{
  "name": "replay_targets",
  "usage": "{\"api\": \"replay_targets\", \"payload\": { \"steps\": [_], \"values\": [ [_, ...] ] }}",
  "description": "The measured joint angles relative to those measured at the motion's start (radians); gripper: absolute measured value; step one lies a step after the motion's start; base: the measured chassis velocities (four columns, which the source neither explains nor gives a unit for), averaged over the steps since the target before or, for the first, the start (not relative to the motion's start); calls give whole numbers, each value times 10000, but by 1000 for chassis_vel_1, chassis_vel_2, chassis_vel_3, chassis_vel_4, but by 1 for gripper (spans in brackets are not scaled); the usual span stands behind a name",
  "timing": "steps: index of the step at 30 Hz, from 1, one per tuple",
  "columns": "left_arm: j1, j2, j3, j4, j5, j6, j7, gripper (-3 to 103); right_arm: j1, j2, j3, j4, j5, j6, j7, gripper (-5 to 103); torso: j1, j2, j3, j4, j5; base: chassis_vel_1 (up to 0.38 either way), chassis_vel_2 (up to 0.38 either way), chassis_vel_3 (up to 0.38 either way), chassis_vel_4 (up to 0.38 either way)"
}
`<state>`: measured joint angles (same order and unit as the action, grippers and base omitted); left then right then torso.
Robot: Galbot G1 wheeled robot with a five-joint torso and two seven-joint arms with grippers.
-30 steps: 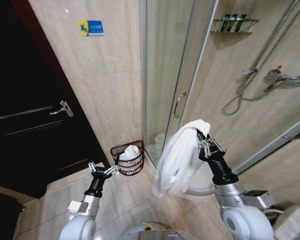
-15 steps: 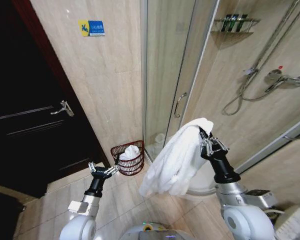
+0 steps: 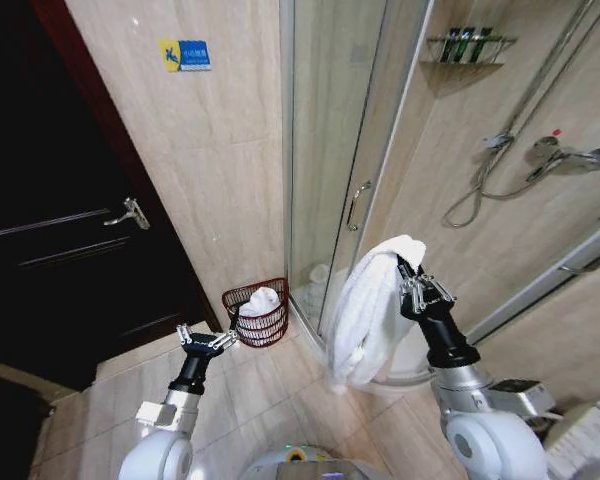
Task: Discard the used towel into the hamper.
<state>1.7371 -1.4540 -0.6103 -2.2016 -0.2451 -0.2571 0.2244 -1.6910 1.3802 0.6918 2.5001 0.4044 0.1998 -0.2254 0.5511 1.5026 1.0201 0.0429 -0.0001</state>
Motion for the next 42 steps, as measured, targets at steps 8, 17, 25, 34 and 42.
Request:
{"api": "replay_targets", "payload": {
  "steps": [8,17,25,34,42],
  "values": [
    [1,0,0,0,0,0,0,100,27,-10,1,0,-43,7,-19,4,-8,4,-2,0,2,87,-89,-111,99],
    [-1,0,0,0,0,0,0,100,77,-15,-2,0,-103,8,-41,4,-67,-136,-72,1,1,-21,58,61,-10],
    [1,0,0,0,0,0,0,100,124,-29,-5,0,-10,38,-43,4,-136,-262,-145,0,1,74,51,45,68],
    [1,0,0,0,0,0,0,100,166,-46,12,0,82,109,10,4,-191,-396,-213,2,0,85,93,93,89],
    [1,0,0,0,0,0,0,100,155,-53,35,-1,-9,60,23,4,-198,-405,-219,-1,2,44,40,51,61]
  ]
}}
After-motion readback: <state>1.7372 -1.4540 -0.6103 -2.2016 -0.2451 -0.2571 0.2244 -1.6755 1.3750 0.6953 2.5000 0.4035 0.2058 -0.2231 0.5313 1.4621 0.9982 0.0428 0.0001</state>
